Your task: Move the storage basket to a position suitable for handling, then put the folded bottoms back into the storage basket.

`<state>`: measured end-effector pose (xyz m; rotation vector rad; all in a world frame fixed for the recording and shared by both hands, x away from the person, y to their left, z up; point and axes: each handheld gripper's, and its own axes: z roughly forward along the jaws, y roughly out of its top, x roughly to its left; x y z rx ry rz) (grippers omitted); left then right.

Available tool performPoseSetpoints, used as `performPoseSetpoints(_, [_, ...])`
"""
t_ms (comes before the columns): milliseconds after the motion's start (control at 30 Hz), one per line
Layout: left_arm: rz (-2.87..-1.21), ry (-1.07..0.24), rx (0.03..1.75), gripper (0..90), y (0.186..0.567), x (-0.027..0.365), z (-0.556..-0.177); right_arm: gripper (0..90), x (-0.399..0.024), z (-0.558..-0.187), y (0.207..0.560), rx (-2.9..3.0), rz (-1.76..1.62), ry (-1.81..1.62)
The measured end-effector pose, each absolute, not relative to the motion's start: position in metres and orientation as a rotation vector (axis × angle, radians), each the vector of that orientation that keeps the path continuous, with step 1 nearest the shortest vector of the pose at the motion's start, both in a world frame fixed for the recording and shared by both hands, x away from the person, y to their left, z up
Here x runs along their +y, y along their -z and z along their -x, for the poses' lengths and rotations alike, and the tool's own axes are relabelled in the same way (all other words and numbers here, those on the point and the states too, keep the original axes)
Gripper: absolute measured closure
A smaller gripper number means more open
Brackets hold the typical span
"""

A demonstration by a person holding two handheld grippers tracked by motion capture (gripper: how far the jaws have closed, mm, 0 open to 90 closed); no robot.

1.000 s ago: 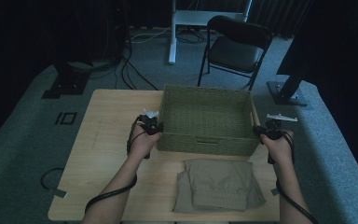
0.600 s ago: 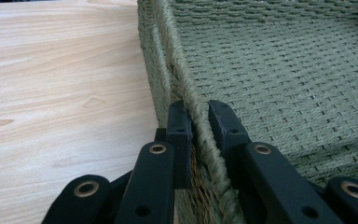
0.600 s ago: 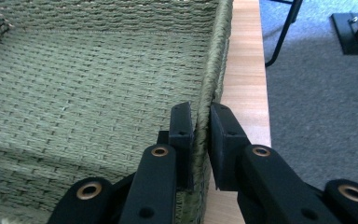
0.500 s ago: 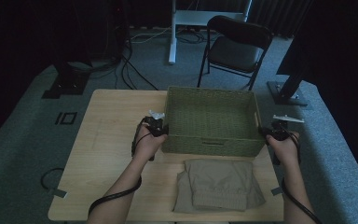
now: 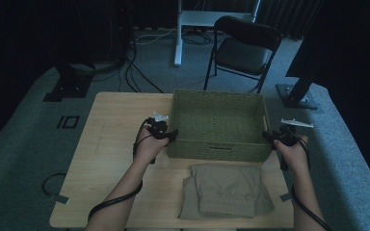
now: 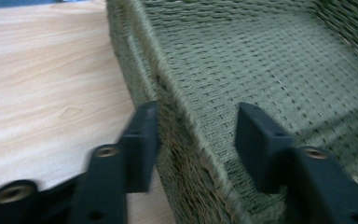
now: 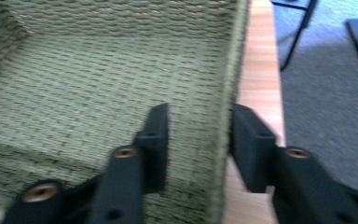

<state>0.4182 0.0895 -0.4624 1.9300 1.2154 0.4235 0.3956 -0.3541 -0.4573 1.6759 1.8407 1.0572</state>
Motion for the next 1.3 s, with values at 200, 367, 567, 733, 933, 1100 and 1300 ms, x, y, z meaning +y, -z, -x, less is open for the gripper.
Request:
performPoseSetpoints(200, [-1.938, -0.443, 1.132, 25.6, 0.455, 0.09, -0.417, 44.7, -0.354, -0.395, 0.45, 1.768, -1.667, -1.133])
performPoseSetpoints(367, [-1.896, -0.486, 1.086, 17.6, 0.449, 0.089, -0.415, 30.1, -0.346, -0.39, 0.442, 1.775, -1.578, -1.204])
performPoseSetpoints(567, [-1.85, -0.499, 0.971, 16.3, 0.439, 0.089, -0.406, 13.8, -0.334, -0.383, 0.432, 1.811, -1.489, -1.297])
performPoseSetpoints(733, [-1.822, -0.396, 0.943, 16.6, 0.432, 0.086, -0.397, 14.5, -0.321, -0.377, 0.427, 1.896, -1.391, -1.286])
performPoseSetpoints(933, [-1.809, -0.44, 0.895, 16.4, 0.43, 0.086, -0.385, 12.6, -0.309, -0.362, 0.423, 1.933, -1.275, -1.292])
performPoseSetpoints(1100, [-1.799, -0.445, 0.873, 16.5, 0.435, 0.088, -0.37, 12.1, -0.303, -0.346, 0.427, 1.982, -1.221, -1.314])
performPoseSetpoints(1300, [-1.84, -0.443, 0.815, 16.5, 0.441, 0.088, -0.353, 12.1, -0.301, -0.329, 0.432, 1.987, -1.204, -1.325])
